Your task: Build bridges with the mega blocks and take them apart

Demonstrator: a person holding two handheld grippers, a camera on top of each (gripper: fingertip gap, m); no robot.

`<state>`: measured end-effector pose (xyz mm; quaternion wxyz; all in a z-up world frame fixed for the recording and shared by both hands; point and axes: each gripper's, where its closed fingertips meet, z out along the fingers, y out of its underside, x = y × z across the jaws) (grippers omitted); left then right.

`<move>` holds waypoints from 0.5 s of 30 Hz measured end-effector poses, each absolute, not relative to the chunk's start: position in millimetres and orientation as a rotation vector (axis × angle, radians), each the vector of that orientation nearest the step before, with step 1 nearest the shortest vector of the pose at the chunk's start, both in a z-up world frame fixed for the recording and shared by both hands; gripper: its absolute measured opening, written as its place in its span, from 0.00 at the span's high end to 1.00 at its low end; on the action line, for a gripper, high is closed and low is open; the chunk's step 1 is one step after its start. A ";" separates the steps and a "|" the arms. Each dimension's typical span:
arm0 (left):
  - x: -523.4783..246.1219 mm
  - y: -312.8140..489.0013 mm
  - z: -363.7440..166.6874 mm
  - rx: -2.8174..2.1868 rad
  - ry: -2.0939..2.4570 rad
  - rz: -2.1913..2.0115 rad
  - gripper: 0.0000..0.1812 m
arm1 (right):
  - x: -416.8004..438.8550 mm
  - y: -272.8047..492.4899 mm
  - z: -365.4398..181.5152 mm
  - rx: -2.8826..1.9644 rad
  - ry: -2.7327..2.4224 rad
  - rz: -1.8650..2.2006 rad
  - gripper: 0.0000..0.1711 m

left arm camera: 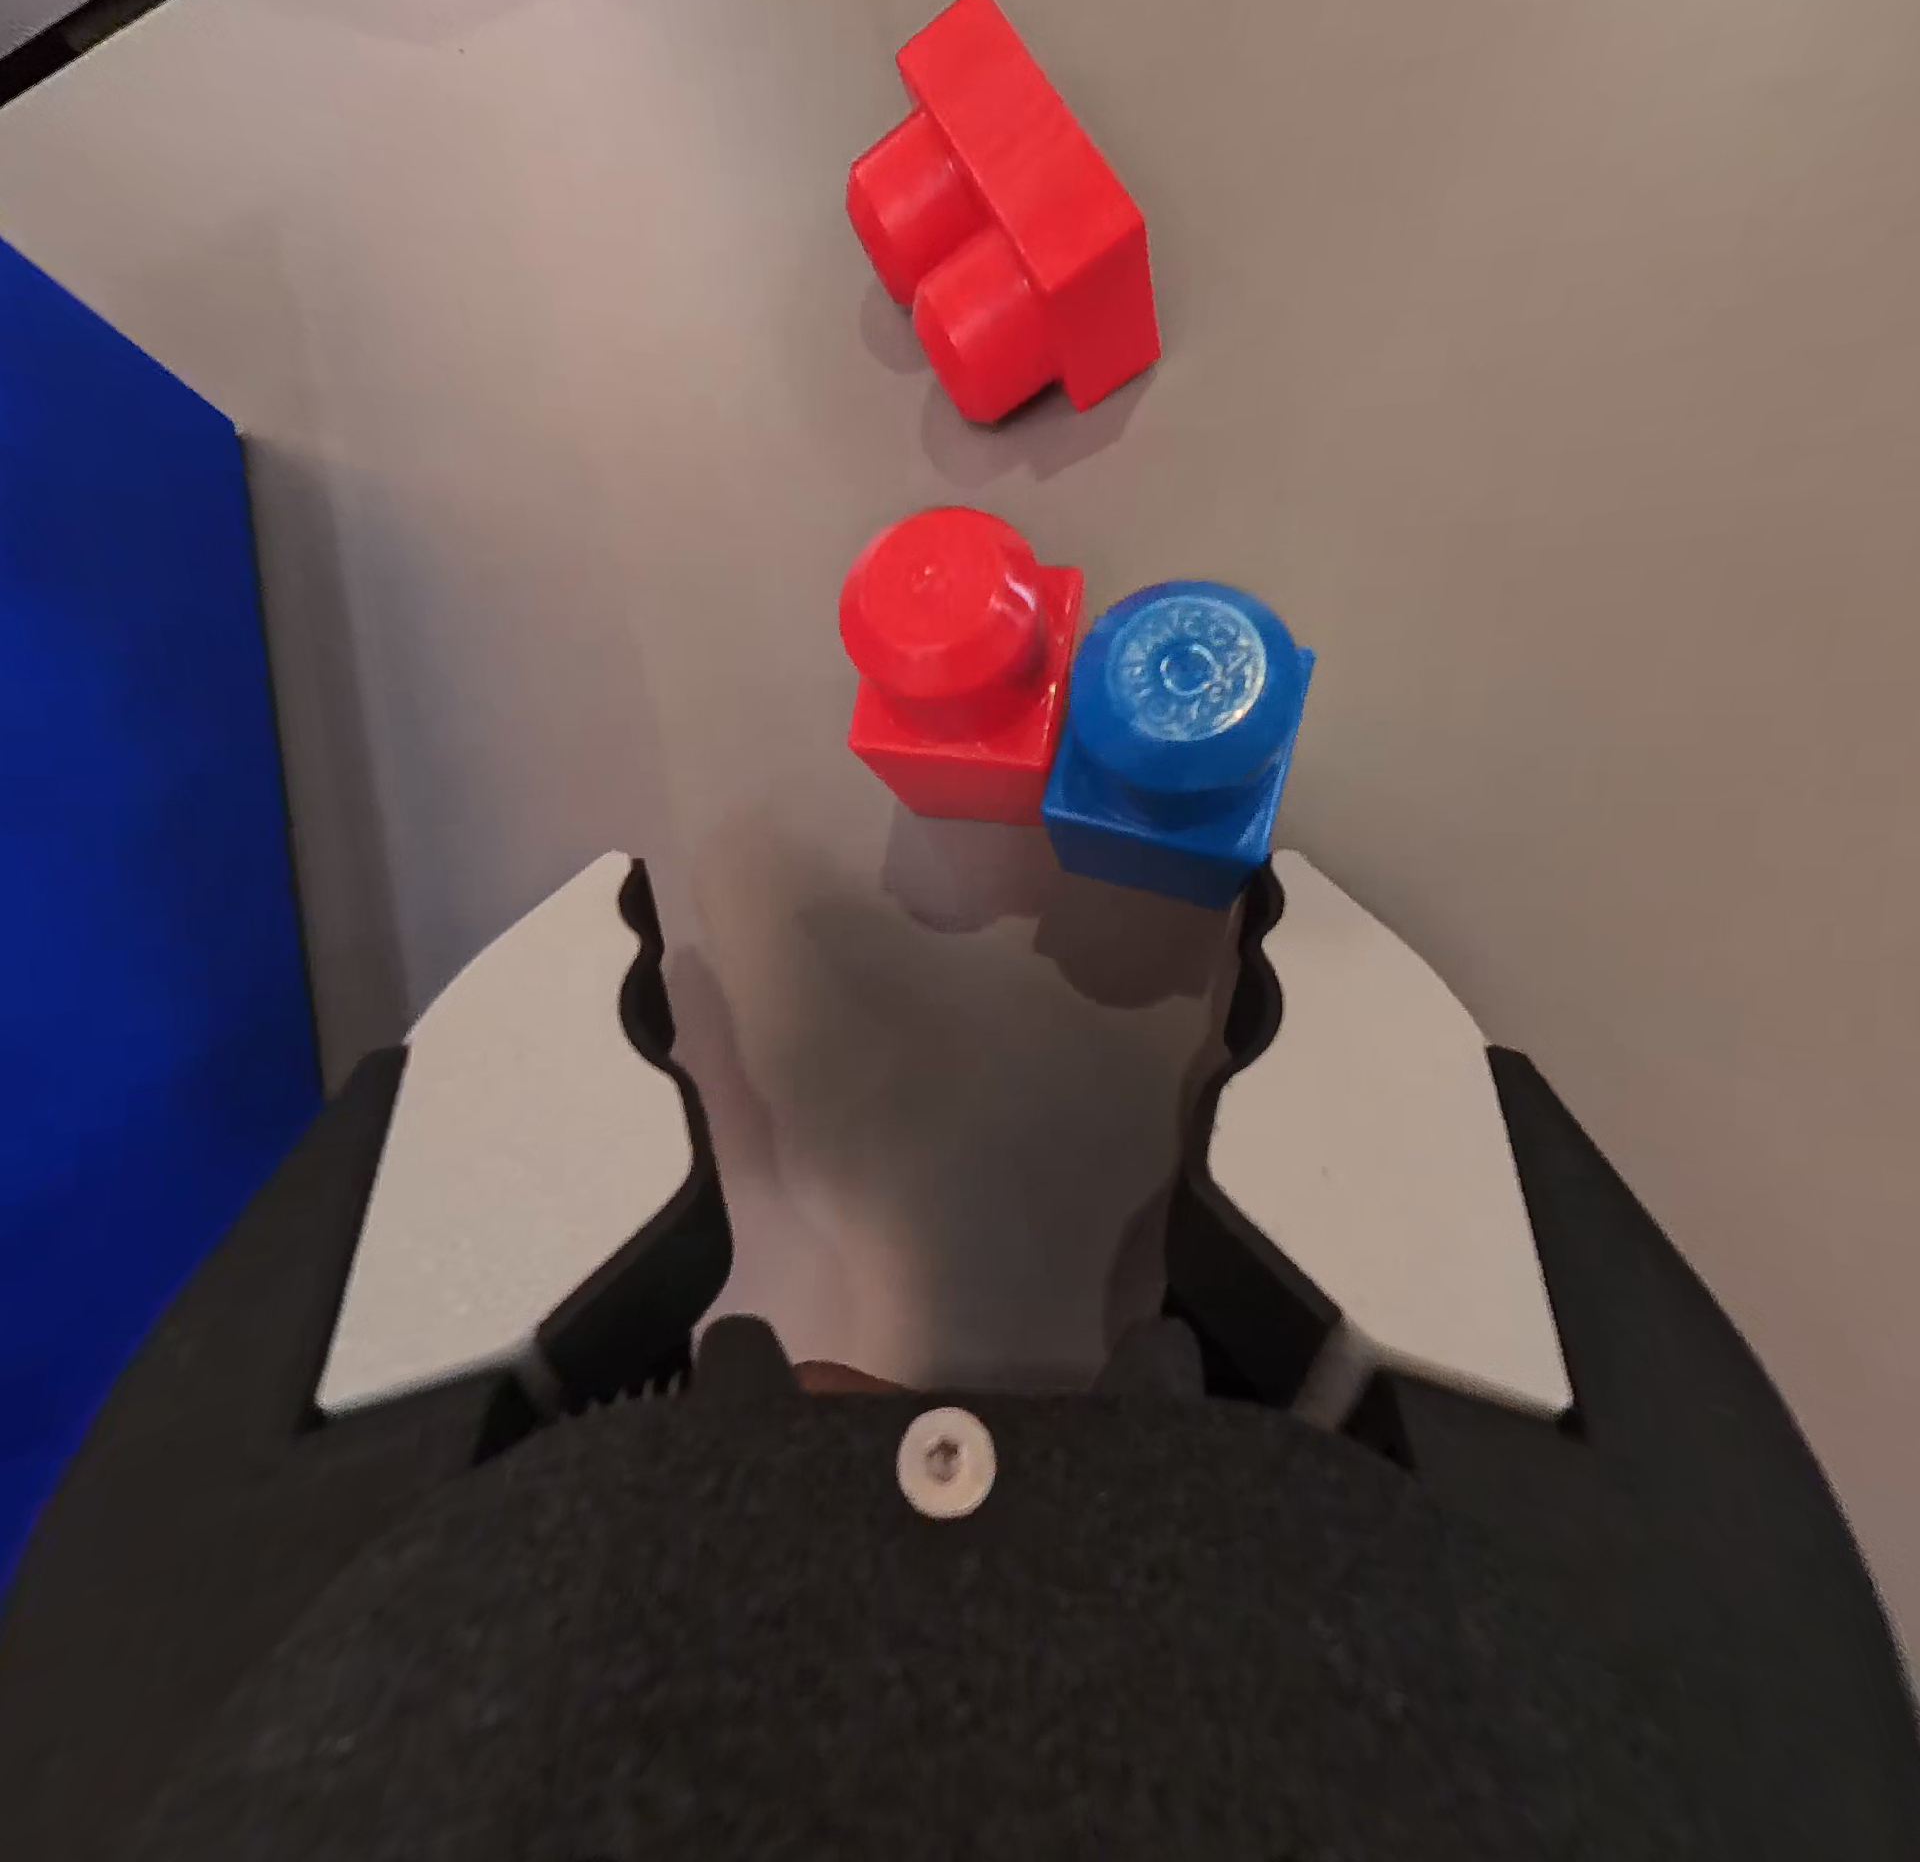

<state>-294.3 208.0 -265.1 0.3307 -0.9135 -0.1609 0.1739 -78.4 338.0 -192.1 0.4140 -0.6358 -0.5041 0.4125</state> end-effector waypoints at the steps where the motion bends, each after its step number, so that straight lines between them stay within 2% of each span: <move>1: -295.0 209.7 -264.8 -2.386 -0.424 0.455 0.42 | -78.2 338.4 -191.7 -1.598 -1.266 1.037 0.66; 15: -297.7 211.5 -257.8 -2.370 -0.428 0.470 0.42 | -77.6 340.2 -192.6 -1.602 -1.264 1.040 0.66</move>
